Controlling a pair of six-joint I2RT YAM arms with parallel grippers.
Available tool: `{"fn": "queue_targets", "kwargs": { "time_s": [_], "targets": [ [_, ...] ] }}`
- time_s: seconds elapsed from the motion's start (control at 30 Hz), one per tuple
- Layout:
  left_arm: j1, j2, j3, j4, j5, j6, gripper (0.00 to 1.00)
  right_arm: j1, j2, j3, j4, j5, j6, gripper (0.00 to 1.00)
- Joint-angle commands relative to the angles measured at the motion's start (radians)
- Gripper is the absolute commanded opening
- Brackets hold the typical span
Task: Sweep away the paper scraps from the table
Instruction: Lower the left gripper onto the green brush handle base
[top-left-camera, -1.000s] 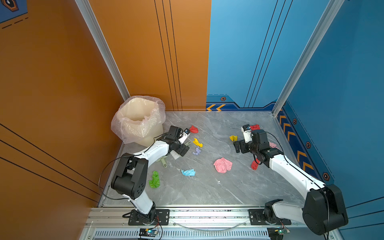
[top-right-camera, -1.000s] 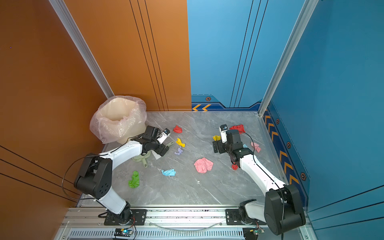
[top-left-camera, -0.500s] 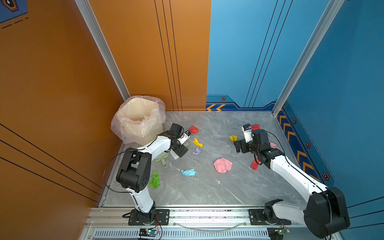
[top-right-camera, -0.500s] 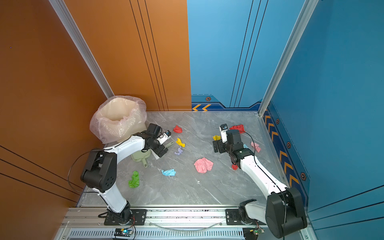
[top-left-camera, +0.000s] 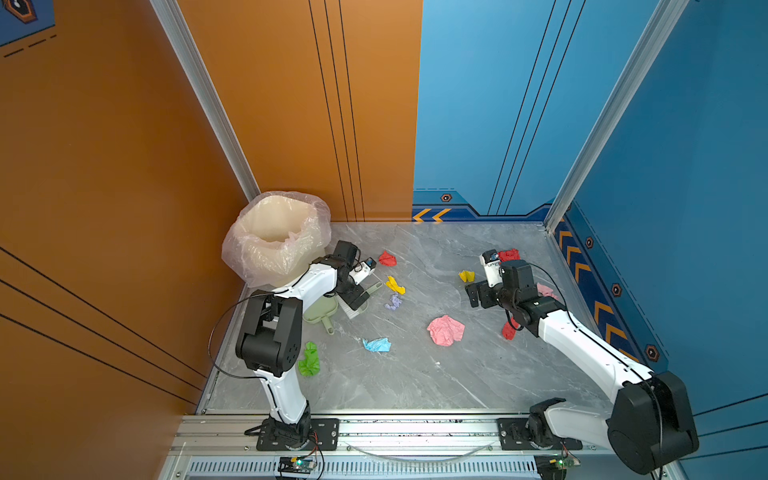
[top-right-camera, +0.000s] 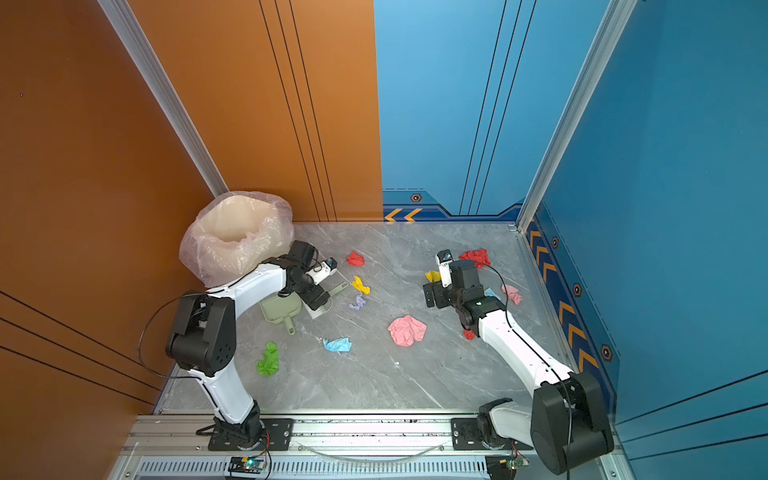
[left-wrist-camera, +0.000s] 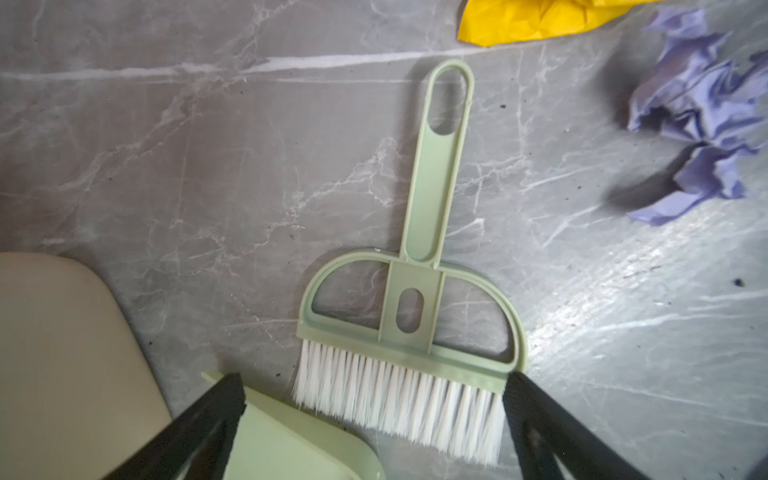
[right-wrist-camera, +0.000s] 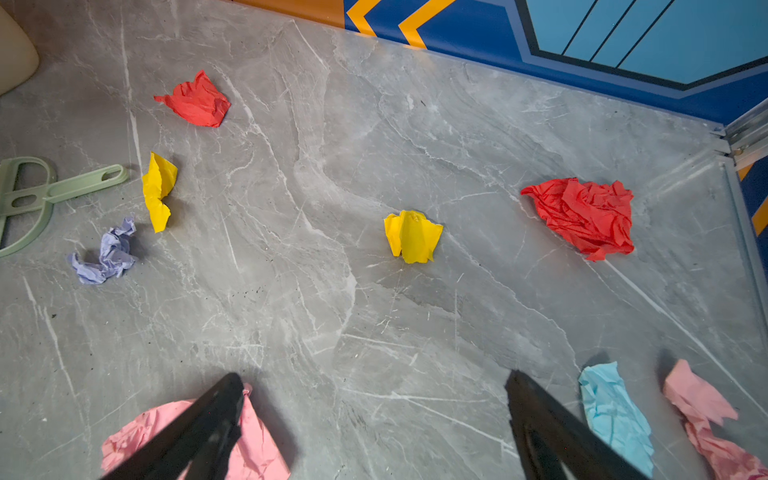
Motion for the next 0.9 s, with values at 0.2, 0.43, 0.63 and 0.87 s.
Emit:
{"fn": "queue_targets", "kwargs": {
  "time_s": [0.2, 0.43, 0.63, 0.87],
  "targets": [
    [-0.023, 0.043, 0.056, -0.096, -0.029, 0.031, 0.94, 0.012, 0.008, 0.029, -0.028, 0.016, -0.013, 1.0],
    [-0.035, 0.071, 0.087, -0.114, -0.028, 0.033, 0.9, 0.017, 0.009, 0.034, -0.035, 0.022, -0.013, 1.0],
    [-0.046, 0.087, 0.104, -0.122, -0.029, 0.038, 0.88, 0.018, 0.011, 0.031, -0.04, 0.034, -0.017, 1.0],
    [-0.05, 0.097, 0.11, -0.135, -0.03, 0.04, 0.8, 0.021, 0.011, 0.031, -0.041, 0.034, -0.023, 1.0]
  ]
}}
